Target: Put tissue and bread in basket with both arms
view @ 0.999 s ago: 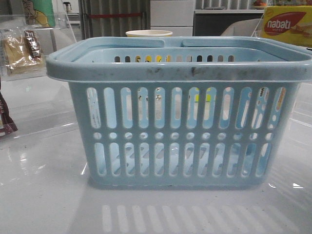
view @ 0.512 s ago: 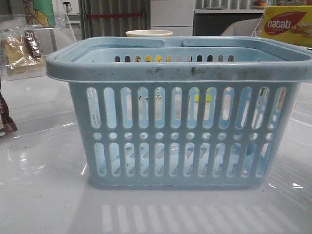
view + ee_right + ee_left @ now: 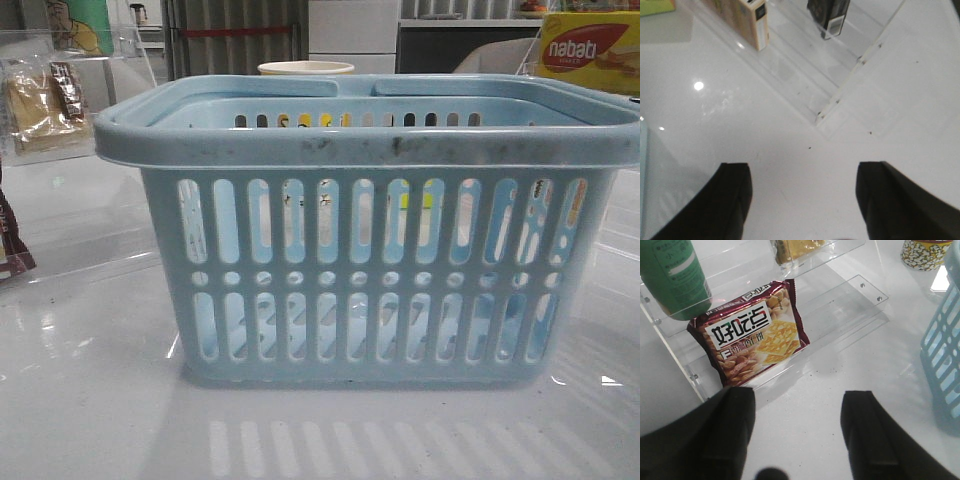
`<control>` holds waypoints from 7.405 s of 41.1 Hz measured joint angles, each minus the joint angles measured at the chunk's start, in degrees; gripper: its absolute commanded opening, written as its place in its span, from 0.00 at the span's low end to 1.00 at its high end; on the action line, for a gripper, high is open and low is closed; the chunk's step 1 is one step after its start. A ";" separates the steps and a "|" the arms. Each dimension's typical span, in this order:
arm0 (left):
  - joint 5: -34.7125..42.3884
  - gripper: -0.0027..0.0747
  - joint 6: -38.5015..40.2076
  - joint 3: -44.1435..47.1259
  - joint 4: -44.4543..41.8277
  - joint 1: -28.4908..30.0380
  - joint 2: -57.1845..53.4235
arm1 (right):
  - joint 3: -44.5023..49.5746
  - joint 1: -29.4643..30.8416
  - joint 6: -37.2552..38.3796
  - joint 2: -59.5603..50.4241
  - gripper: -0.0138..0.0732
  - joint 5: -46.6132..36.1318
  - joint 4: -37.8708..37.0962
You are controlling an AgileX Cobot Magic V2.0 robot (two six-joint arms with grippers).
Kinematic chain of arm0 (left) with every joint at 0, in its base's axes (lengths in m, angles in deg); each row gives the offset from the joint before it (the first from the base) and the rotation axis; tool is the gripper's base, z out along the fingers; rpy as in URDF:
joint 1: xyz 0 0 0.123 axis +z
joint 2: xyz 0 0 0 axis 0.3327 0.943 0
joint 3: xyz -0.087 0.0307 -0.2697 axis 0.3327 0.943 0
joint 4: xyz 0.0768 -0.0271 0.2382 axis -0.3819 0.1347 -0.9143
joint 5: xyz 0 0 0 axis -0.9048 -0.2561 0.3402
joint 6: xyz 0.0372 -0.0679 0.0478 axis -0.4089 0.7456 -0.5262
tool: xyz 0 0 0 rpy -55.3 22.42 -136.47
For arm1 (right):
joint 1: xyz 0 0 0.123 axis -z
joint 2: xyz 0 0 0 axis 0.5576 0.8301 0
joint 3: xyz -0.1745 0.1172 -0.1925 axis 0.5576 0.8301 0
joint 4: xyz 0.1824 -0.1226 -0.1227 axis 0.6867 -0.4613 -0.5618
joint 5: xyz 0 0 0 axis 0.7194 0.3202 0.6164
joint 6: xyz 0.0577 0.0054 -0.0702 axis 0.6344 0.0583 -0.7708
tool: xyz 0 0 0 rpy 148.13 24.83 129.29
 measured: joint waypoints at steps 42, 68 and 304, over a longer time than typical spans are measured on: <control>0.00 0.30 0.00 0.00 -0.05 0.00 0.00 | -32.10 1.88 0.00 38.88 0.79 1.26 -5.58; 0.00 0.30 0.00 0.00 0.06 0.00 0.00 | -32.19 1.88 0.00 42.61 0.48 -4.92 -5.91; -10.55 0.15 -5.13 -47.51 13.77 -7.54 46.60 | -7.94 -35.68 -18.96 -5.17 0.79 11.88 17.15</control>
